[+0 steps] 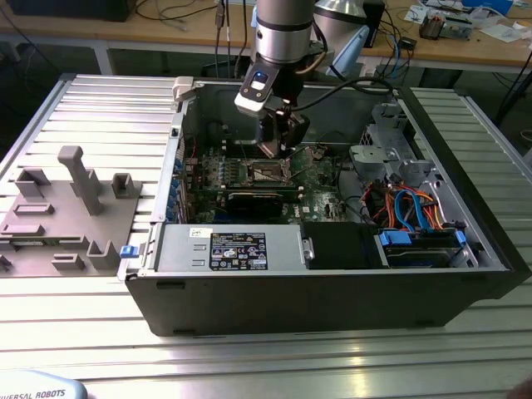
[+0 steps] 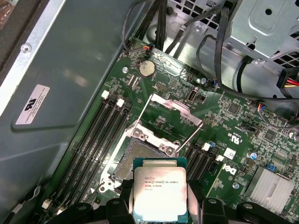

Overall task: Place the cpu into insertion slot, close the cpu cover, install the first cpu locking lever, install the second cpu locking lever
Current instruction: 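Place the cpu into insertion slot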

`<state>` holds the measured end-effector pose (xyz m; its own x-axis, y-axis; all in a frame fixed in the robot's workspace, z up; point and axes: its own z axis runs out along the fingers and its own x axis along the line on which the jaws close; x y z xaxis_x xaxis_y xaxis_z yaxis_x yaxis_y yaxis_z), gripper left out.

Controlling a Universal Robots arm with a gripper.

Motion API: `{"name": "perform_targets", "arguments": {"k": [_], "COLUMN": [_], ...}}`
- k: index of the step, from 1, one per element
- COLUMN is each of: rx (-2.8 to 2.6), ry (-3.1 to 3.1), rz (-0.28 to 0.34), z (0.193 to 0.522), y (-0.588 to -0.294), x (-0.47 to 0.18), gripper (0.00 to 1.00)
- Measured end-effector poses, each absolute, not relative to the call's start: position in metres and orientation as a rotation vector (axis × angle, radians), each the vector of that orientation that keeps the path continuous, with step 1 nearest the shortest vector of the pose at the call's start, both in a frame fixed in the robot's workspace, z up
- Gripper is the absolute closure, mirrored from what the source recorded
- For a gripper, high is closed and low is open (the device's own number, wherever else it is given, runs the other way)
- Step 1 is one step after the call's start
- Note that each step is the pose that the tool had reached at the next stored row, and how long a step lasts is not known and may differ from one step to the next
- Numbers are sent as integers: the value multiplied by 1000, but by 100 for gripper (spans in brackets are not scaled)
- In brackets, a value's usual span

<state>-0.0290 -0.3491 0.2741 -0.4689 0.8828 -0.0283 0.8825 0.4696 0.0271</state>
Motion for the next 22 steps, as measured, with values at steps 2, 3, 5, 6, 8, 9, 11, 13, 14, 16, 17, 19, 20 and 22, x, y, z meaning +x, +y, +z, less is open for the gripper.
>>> {"name": "perform_targets", "arguments": {"k": [2, 3, 5, 6, 8, 9, 11, 13, 14, 16, 17, 19, 20, 22], "rx": [1600, 1601, 1603, 1603, 1604, 1605, 1607, 1608, 1609, 1610, 1611, 1612, 1612, 1614], "ry": [2659, 2658, 2657, 2657, 2656, 2656, 2655, 2654, 2654, 2653, 2653, 2652, 2651, 2651], "rz": [13, 13, 13, 13, 13, 13, 13, 13, 13, 13, 13, 13, 13, 13], "z": [274, 274, 274, 274, 274, 274, 274, 274, 274, 274, 274, 273, 273, 273], "y": [-349, -349, -349, -349, -349, -349, -349, -349, -349, -349, -349, -349, -349, -349], "x": [-29, -29, -29, -29, -29, -29, -29, -29, -29, -29, -29, -29, -29, -29], "gripper": [46, 46, 46, 46, 46, 46, 46, 46, 46, 46, 46, 46, 46, 46]}}
